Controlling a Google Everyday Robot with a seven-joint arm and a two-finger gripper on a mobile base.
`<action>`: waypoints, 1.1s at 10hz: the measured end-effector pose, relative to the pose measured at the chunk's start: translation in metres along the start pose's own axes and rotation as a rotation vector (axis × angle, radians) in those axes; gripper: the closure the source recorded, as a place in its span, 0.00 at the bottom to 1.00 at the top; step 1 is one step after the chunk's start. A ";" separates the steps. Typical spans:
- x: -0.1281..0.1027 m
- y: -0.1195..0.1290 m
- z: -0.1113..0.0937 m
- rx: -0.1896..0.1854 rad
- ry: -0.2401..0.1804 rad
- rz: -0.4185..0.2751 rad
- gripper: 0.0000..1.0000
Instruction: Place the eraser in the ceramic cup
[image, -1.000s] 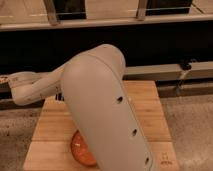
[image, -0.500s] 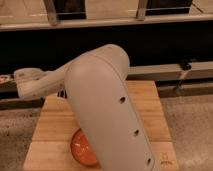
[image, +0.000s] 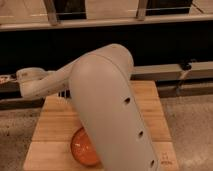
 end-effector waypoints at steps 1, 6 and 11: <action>0.002 0.004 -0.001 0.002 0.002 0.003 1.00; 0.004 0.008 -0.003 0.011 0.006 0.011 1.00; -0.003 0.006 0.007 0.010 0.037 0.006 1.00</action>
